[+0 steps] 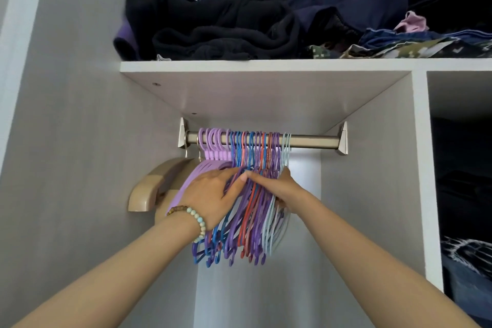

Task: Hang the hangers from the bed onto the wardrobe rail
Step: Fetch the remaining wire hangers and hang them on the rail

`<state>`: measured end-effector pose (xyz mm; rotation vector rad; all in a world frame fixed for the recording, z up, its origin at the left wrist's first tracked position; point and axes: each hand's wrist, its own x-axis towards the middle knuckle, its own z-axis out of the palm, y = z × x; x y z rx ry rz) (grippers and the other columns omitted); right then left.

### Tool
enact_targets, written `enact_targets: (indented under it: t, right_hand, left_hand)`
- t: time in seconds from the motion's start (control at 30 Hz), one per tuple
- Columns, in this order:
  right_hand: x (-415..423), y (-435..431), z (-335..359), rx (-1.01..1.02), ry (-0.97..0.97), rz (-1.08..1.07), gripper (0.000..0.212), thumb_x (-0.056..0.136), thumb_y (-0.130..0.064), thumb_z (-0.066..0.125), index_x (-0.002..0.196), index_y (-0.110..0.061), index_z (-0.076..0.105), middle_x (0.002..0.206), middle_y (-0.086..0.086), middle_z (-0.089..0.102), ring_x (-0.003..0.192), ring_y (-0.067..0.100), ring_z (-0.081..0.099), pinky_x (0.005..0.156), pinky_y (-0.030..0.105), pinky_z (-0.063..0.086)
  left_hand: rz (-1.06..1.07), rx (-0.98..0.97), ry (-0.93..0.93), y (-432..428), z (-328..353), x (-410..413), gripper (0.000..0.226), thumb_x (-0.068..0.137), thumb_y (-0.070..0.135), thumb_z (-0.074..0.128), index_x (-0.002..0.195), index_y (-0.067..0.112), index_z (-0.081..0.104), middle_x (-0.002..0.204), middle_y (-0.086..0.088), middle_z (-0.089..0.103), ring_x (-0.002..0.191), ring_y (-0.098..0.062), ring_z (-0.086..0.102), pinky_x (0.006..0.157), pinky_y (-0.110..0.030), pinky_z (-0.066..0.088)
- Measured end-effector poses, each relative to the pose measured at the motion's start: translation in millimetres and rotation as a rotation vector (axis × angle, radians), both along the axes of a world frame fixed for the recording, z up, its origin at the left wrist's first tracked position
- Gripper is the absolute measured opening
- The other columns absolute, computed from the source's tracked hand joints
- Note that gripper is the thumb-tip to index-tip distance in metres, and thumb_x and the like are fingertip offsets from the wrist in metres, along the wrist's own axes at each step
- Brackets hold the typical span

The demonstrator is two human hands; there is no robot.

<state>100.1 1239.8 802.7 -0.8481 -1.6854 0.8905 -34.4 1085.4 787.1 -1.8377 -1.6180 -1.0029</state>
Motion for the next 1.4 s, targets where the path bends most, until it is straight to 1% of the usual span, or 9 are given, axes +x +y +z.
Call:
enact_targets:
  t: [0.2, 0.3, 0.4, 0.47, 0.53, 0.6, 0.73, 1.13, 1.4]
  right_hand:
    - [-21, 26, -9, 0.102, -0.016, 0.071, 0.117, 0.025, -0.070, 0.086, 0.126, -0.026, 0.046, 0.114, -0.003, 0.066, 0.103, 0.017, 0.065, 0.091, 0.044, 0.053]
    - [-14, 1, -1, 0.142, -0.137, 0.083, 0.094, 0.045, -0.060, 0.086, 0.124, -0.024, 0.050, 0.113, -0.001, 0.067, 0.102, 0.016, 0.065, 0.086, 0.038, 0.056]
    - [-2, -9, 4, 0.140, -0.318, 0.132, 0.065, 0.074, -0.045, 0.074, 0.127, -0.020, 0.046, 0.117, 0.001, 0.063, 0.096, 0.011, 0.063, 0.068, 0.017, 0.055]
    - [4, -7, 9, 0.145, -0.417, 0.047, 0.077, 0.079, -0.058, 0.062, 0.140, -0.021, 0.033, 0.138, 0.007, 0.047, 0.115, 0.018, 0.054, 0.087, 0.026, 0.053]
    - [5, -4, 17, 0.279, -0.614, -0.270, 0.095, 0.079, -0.074, 0.045, 0.151, -0.025, 0.006, 0.157, 0.007, 0.011, 0.142, 0.029, 0.021, 0.111, 0.043, 0.029]
    - [3, 0, 27, 0.613, -0.759, -0.476, 0.083, 0.088, -0.069, 0.031, 0.151, -0.028, -0.004, 0.159, 0.001, -0.011, 0.147, 0.024, -0.007, 0.118, 0.043, 0.004]
    - [-11, 14, 56, 1.023, -0.960, -0.374, 0.063, 0.096, -0.056, 0.022, 0.150, -0.034, -0.002, 0.159, -0.008, -0.012, 0.145, 0.013, -0.017, 0.116, 0.037, -0.012]
    - [-62, 28, 94, 1.071, -1.164, -0.189, 0.055, 0.100, -0.049, 0.013, 0.149, -0.034, -0.004, 0.157, -0.015, -0.012, 0.145, 0.008, -0.014, 0.117, 0.033, -0.013]
    - [-53, 24, 91, 0.968, -1.105, -0.295, 0.058, 0.097, -0.055, 0.016, 0.150, -0.038, -0.001, 0.157, -0.013, -0.013, 0.145, 0.011, -0.014, 0.117, 0.037, -0.012]
  left_hand:
    - [-0.056, 0.021, -0.089, 5, -4, -4, 0.056, 0.094, 0.052, 0.022, 0.141, 0.025, 0.037, 0.139, 0.003, 0.048, 0.126, -0.011, 0.043, 0.097, -0.017, 0.030]
    - [-0.071, 0.005, -0.130, 14, -6, -5, 0.062, 0.092, 0.055, 0.023, 0.142, 0.022, 0.035, 0.140, 0.000, 0.047, 0.128, -0.012, 0.042, 0.103, -0.020, 0.030]
    - [0.023, -0.043, -0.043, 14, -7, -1, 0.062, 0.093, 0.054, 0.023, 0.145, 0.020, 0.029, 0.147, -0.002, 0.039, 0.136, -0.014, 0.033, 0.110, -0.026, 0.025]
    - [0.095, -0.058, 0.026, 13, -6, -1, 0.060, 0.095, 0.054, 0.021, 0.146, 0.022, 0.024, 0.151, 0.001, 0.032, 0.140, -0.014, 0.026, 0.111, -0.025, 0.021]
    - [0.142, -0.067, 0.052, 12, -4, -3, 0.061, 0.095, 0.055, 0.018, 0.147, 0.025, 0.020, 0.153, 0.003, 0.027, 0.141, -0.013, 0.023, 0.110, -0.027, 0.025]
    - [0.149, -0.088, 0.047, 12, -5, -5, 0.064, 0.093, 0.057, 0.017, 0.148, 0.024, 0.018, 0.154, 0.004, 0.025, 0.141, -0.012, 0.023, 0.110, -0.027, 0.025]
    - [0.137, -0.108, 0.057, 14, -8, -13, 0.068, 0.091, 0.060, 0.016, 0.148, 0.023, 0.016, 0.155, 0.003, 0.022, 0.142, -0.011, 0.020, 0.113, -0.024, 0.017]
    - [0.049, -0.116, 0.078, 8, -11, -27, 0.065, 0.092, 0.057, 0.015, 0.149, 0.024, 0.014, 0.156, 0.007, 0.018, 0.143, -0.005, 0.014, 0.110, -0.015, 0.005]
    - [0.067, -0.133, 0.093, 9, -15, -27, 0.068, 0.091, 0.060, 0.015, 0.149, 0.025, 0.010, 0.157, 0.007, 0.010, 0.144, -0.006, 0.008, 0.110, -0.017, 0.004]
